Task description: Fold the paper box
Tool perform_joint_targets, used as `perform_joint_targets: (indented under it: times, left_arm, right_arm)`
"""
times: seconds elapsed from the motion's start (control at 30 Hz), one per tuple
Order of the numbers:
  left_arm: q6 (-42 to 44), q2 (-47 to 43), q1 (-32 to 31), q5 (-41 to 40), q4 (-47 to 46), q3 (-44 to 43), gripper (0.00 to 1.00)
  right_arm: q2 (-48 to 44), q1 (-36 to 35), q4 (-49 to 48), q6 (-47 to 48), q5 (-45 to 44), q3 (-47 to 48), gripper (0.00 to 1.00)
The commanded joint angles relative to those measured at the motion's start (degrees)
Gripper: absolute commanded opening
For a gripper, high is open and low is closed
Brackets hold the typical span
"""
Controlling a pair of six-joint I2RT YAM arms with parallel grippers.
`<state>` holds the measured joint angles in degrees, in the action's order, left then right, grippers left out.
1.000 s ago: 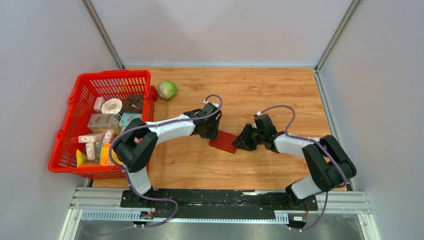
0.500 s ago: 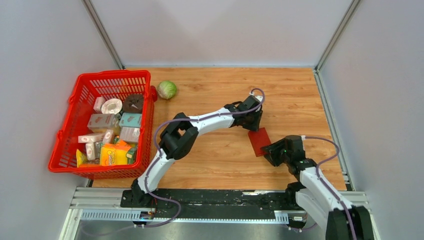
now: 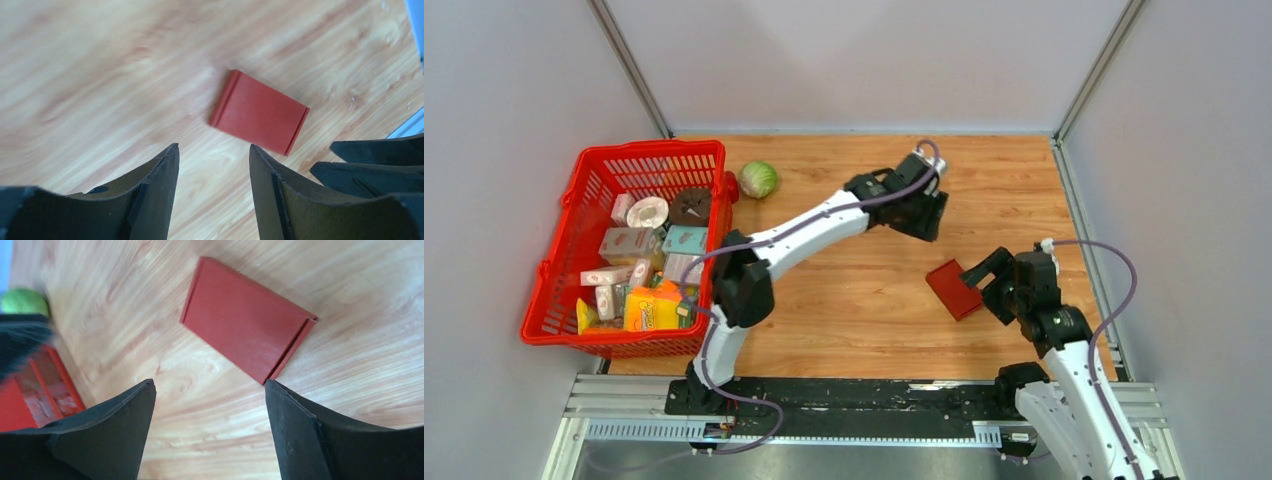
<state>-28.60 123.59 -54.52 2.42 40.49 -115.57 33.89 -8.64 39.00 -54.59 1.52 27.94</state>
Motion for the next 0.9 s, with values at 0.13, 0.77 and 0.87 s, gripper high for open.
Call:
perform_joint_targets:
  times: [0.13,0.77,0.87]
  left_arm:
    - [3.5,-35.2,6.3,-8.3,-2.1,24.1,0.62]
    - [-1.3,-85.2,7.7,2.8,-5.5,59.9,0.62]
    - [-1.0,-86.7,7.7,3.8,-5.2,60.9,0.62]
  right_arm:
    - [23.5,-13.1,14.0,24.9,-6.7,26.3,0.86]
    - [67.4,-25.4,28.8,45.5,-24.2,44.5,0.70]
    - [67.5,-27.0,25.3,47.8,-22.2,42.5,0.67]
